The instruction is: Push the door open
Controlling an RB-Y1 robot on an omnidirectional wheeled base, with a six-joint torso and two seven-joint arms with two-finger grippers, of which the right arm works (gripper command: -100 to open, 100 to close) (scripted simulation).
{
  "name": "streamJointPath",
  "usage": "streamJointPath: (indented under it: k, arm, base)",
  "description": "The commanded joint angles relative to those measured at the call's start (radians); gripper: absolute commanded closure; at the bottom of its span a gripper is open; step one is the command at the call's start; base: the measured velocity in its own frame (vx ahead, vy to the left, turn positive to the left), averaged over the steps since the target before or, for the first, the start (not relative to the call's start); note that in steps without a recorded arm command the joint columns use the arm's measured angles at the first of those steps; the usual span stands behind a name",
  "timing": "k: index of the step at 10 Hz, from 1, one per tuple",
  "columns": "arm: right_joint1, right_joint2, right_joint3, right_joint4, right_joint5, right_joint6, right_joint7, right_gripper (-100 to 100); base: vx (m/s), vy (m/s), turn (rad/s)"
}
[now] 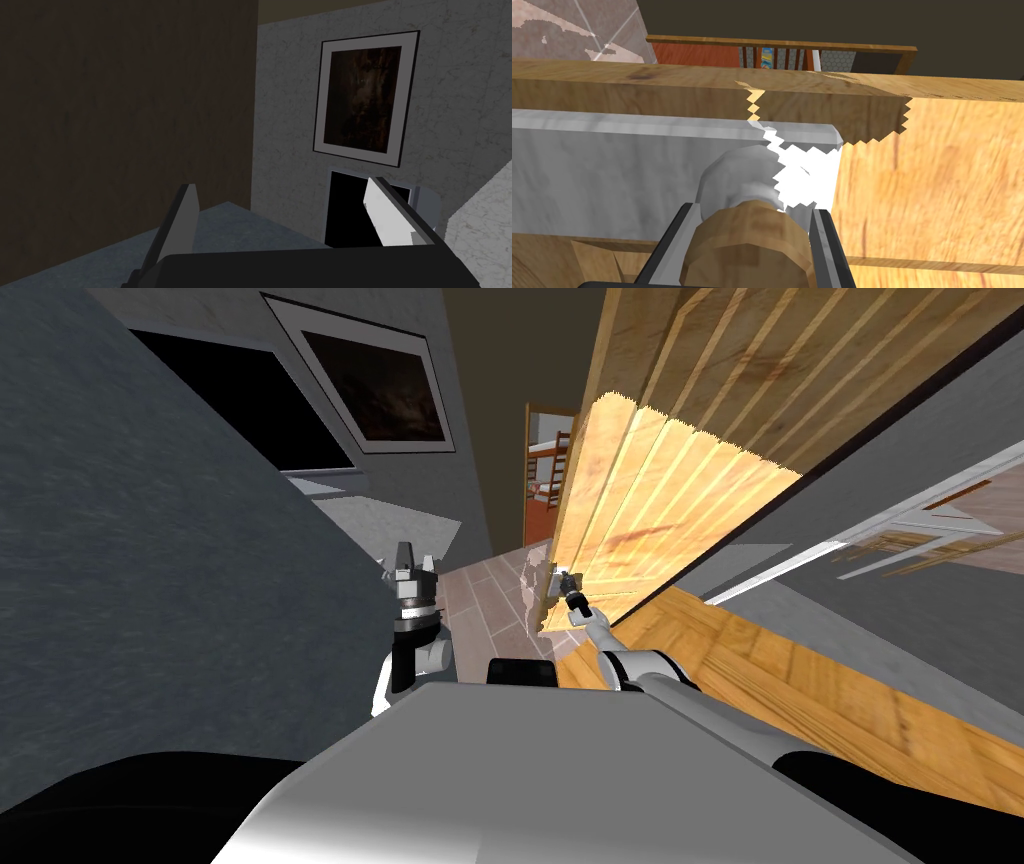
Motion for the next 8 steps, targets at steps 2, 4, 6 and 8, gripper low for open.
streamJointPath:
  k: [2, 4, 6, 8]
  arm:
    - [0.003, -0.010, -0.025, -0.010, -0.012, 0.008, 0.015, 100]
    - [0.004, -0.013, -0.040, -0.009, -0.020, 0.011, 0.026, 100]
    - [0.013, -0.017, -0.047, -0.013, -0.021, 0.016, 0.027, 100]
    - [0.016, -0.023, -0.062, -0.012, -0.027, 0.016, 0.032, 100]
  base:
    - [0.132, 0.142, -0.056]
    - [0.172, 0.114, -0.045]
    - [0.103, 0.032, -0.029]
    - [0.201, 0.060, -0.036]
